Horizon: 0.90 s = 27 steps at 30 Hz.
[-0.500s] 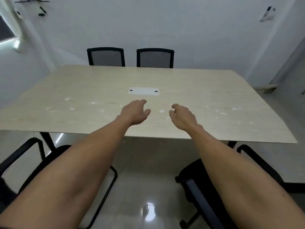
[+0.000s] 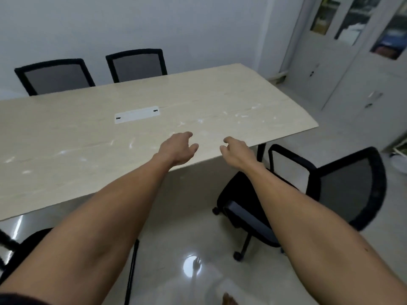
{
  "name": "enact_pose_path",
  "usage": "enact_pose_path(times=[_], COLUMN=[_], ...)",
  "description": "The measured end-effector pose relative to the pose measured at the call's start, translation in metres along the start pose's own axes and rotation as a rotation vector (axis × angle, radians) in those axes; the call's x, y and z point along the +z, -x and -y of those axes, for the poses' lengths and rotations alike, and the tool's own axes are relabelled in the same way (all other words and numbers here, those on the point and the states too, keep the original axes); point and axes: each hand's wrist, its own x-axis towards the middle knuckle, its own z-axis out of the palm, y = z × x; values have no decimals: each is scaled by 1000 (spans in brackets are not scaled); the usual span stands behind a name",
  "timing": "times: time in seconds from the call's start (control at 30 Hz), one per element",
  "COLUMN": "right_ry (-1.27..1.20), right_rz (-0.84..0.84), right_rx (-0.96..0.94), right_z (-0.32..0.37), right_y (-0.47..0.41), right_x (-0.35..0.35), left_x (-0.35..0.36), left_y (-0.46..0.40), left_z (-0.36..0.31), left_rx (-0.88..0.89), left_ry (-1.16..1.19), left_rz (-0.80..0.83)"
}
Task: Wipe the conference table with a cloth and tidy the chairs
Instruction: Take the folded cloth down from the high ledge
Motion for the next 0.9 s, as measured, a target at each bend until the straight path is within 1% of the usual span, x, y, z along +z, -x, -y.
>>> enact_pose_path(times=[0.2, 0.4, 0.57, 0.77, 0.9], right_ry=[-51, -82, -92, -116, -124], right_rz=[-145, -264, -408, -519, -600], right_rx=[141, 351, 542, 777, 911], right_z=[-35, -82, -132, -189, -218], right_y=[63, 143, 222, 337, 420], right_x=[-7, -14, -32, -46, -53], left_x=[22, 53, 88, 131, 160], left_y=[6, 28, 59, 124, 181], left_z=[-42, -108, -187, -290, -350], left_rx=[208, 429, 640, 877, 974], left_ry=[-9, -42, -59, -102, -109], left_rz=[67, 157, 226, 339, 409])
